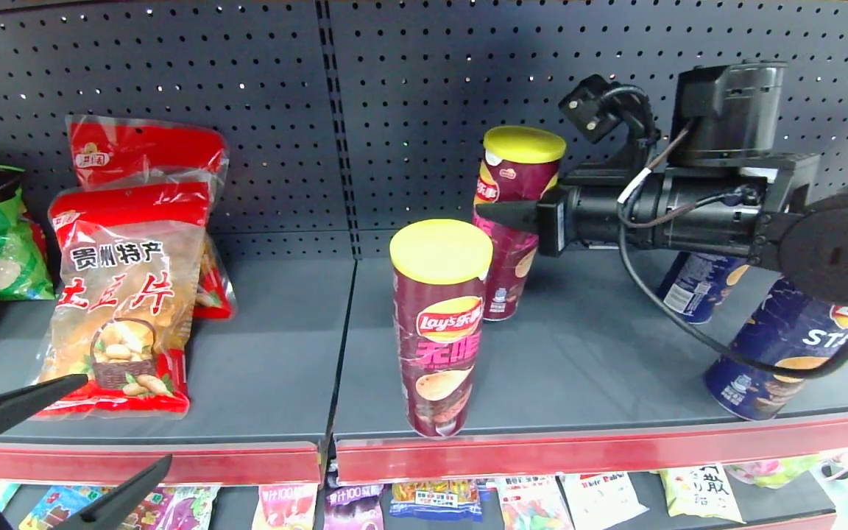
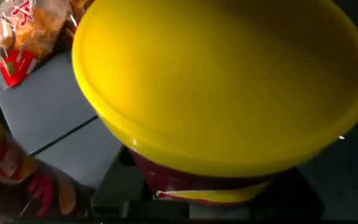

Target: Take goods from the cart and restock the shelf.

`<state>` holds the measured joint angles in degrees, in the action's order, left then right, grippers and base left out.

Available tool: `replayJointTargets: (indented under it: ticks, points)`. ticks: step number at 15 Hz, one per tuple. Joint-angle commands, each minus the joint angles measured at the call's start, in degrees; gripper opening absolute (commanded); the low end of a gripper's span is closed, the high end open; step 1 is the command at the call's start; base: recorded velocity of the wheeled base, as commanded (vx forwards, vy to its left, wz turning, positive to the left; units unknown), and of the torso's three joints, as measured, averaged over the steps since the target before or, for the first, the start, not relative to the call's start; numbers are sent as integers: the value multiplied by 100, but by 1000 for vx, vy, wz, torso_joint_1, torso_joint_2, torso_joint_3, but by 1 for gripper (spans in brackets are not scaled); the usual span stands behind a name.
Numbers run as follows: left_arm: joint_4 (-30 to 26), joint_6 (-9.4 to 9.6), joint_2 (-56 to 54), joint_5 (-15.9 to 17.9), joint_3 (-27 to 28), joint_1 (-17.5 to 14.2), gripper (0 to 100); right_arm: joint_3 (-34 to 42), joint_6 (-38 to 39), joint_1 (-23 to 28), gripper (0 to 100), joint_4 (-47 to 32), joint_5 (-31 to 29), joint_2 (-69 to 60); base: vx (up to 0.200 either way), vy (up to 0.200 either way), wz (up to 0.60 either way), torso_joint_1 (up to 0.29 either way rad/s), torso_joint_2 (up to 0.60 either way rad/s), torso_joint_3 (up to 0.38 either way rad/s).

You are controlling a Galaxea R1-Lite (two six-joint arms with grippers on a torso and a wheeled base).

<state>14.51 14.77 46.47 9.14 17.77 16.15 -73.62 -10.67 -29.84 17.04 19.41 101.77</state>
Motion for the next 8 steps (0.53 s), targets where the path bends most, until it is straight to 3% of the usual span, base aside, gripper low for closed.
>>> replayJointTargets:
  ticks: [1,8]
  points:
    - [0,8,11,0,33,2,100,-205,-6,-136,0,1,10,353,0,0,0,0,0,0]
    - [0,17,-6,-18,95,2,100,-452,-6,-268,0,62,-7,713,0,0,0,0,0,0]
